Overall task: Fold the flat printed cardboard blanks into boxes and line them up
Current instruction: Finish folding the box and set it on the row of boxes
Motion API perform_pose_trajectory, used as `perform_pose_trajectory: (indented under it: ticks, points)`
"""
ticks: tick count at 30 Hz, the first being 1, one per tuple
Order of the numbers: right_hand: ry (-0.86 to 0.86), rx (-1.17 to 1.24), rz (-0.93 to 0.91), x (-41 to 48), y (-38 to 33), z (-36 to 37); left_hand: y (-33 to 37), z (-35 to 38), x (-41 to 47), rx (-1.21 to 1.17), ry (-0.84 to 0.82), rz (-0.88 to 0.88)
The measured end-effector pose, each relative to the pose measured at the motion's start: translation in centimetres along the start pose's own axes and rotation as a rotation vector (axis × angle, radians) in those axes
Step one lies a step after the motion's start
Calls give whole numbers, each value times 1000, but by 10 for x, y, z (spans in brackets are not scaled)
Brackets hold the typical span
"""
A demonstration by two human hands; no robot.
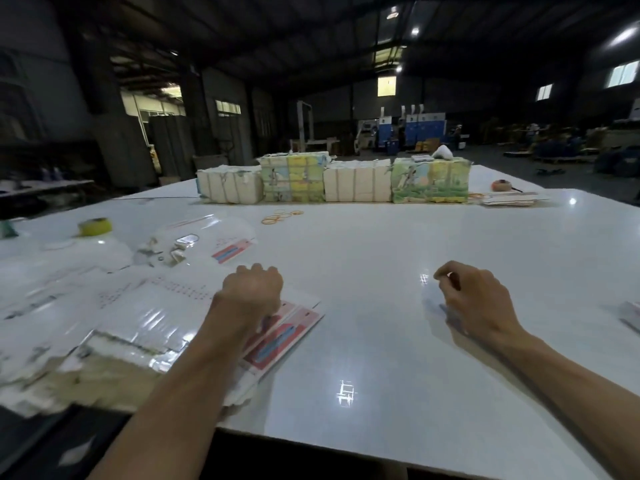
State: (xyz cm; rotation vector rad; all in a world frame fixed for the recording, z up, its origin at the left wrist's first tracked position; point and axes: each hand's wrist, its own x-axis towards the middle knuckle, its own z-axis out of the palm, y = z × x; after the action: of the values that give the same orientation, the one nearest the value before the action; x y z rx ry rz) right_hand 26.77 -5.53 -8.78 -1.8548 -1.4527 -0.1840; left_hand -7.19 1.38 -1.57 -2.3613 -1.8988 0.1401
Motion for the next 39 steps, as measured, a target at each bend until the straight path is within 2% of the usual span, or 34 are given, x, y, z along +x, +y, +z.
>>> perform_pose_trajectory:
  ticks: [4, 7, 12, 17, 23, 31, 39]
  points:
    - [7, 58, 33, 0, 1, -2, -25, 9, -6, -50, -18, -191]
    - [1, 87, 46, -1, 0, -4, -29, 12, -6, -104, 46, -278]
    - [-14, 115, 64, -3, 1, -7, -40, 10, -2, -122, 63, -391]
    - [-40, 151, 62, -4, -1, -8, -45, 3, -2, -92, 124, -360]
    - [-58, 150, 39, -5, -2, -8, -47, -2, 1, -293, 227, -256]
    - [-91, 148, 23, -4, -3, -7, -54, -17, 14, -417, 150, -219]
    - [-89, 160, 11, -4, -3, -8, -54, -13, 18, -642, 72, -155]
